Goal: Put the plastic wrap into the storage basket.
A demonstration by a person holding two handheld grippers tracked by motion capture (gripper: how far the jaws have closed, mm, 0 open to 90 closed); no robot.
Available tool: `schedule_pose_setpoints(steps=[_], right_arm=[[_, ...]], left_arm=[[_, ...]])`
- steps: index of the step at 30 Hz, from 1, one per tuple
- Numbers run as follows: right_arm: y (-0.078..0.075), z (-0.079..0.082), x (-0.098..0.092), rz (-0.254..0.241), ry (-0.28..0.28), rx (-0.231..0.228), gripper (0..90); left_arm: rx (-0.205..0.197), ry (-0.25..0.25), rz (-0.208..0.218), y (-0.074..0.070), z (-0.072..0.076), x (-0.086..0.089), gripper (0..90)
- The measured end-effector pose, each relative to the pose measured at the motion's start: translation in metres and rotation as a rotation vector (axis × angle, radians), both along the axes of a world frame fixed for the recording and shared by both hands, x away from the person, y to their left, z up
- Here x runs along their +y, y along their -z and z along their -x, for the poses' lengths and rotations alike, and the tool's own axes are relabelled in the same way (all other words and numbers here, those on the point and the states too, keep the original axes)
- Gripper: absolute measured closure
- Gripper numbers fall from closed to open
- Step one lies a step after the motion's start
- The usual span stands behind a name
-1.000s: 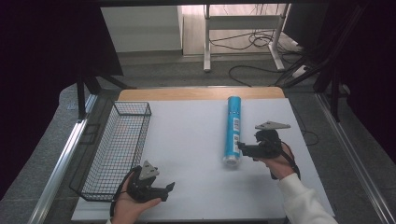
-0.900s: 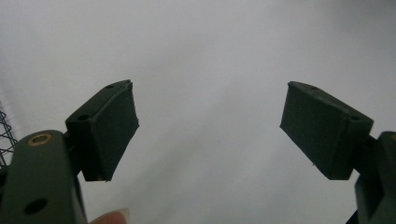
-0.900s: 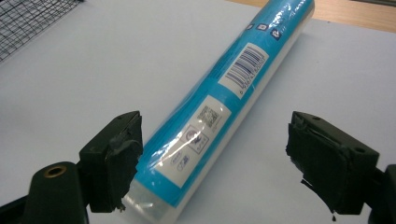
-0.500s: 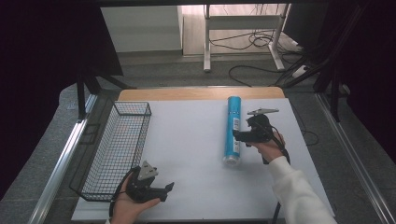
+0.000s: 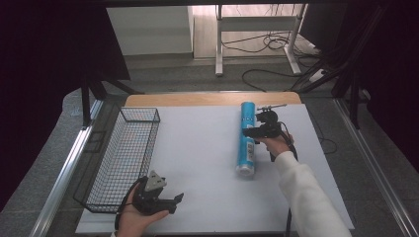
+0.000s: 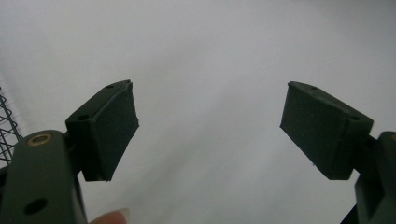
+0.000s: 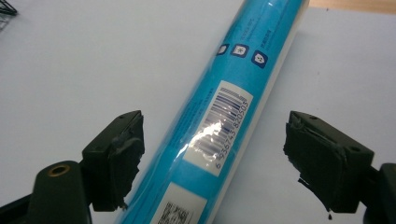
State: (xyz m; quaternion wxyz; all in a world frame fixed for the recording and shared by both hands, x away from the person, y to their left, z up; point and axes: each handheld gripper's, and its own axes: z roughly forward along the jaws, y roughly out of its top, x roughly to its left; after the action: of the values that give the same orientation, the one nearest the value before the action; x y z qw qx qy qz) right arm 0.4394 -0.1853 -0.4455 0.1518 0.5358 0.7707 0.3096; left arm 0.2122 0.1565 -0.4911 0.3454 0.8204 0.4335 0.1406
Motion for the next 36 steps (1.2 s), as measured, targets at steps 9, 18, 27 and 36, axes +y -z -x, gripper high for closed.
schedule_pose_setpoints(steps=[9, 18, 27, 36], right_arm=[[0.009, -0.028, 0.007, 0.012, 0.037, 0.054, 20.7], [0.015, -0.053, 0.012, 0.039, 0.075, 0.092, 21.2], [0.026, -0.075, 0.014, 0.028, 0.110, 0.170, 21.4], [0.039, -0.087, 0.022, 0.065, 0.127, 0.262, 21.8]], left_arm=[[0.004, 0.002, 0.001, 0.001, -0.001, 0.001, 18.2], [0.004, 0.007, 0.000, 0.002, -0.001, 0.000, 18.2], [0.007, 0.009, 0.002, 0.003, -0.001, 0.000, 18.2], [0.010, 0.014, -0.001, 0.004, -0.002, 0.000, 18.2]])
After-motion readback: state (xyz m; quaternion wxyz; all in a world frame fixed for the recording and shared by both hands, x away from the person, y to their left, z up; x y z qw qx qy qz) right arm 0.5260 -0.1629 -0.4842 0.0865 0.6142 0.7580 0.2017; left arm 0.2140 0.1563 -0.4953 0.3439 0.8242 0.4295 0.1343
